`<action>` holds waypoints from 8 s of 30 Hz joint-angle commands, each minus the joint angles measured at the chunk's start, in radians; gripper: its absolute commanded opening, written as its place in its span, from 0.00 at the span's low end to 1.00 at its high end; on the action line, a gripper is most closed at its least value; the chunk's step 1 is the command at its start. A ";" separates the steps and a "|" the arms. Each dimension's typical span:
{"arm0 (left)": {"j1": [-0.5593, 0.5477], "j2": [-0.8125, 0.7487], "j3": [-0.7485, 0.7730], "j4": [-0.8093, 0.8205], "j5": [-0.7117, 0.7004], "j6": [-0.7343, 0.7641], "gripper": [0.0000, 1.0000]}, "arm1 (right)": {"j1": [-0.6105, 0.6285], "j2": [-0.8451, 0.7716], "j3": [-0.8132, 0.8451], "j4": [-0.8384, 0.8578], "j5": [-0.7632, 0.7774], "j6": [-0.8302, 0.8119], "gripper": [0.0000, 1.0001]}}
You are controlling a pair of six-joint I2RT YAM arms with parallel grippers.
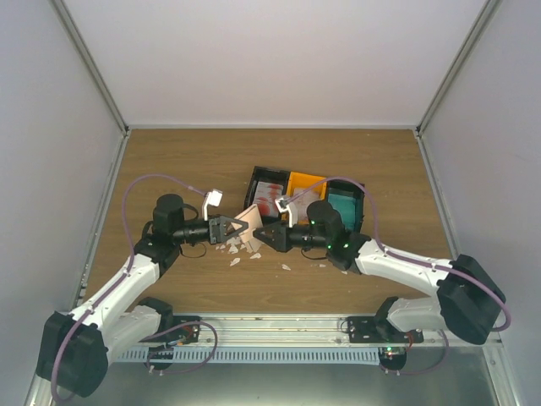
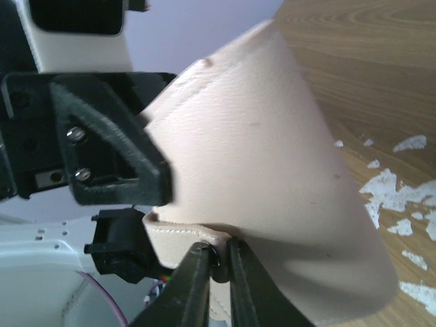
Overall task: Put the credit cards into the card holder
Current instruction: Open the card holder at the center of the board.
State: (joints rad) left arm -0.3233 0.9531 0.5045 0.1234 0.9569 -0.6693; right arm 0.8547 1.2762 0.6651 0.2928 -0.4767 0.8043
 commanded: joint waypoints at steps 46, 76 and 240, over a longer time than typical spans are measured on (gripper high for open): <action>-0.058 -0.091 0.059 0.132 0.310 0.040 0.00 | -0.065 -0.153 -0.081 0.171 -0.404 -0.228 0.52; -0.059 -0.203 0.052 -0.173 -0.155 -0.022 0.52 | 0.147 0.055 0.311 -0.399 0.387 -0.210 0.01; -0.315 0.364 -0.112 -0.261 -0.518 -0.054 0.15 | 0.104 0.276 0.210 -0.769 0.386 -0.078 0.55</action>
State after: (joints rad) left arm -0.6304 1.3048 0.3885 -0.0948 0.5003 -0.7494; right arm 0.9897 1.6138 0.8799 -0.4534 -0.0879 0.7811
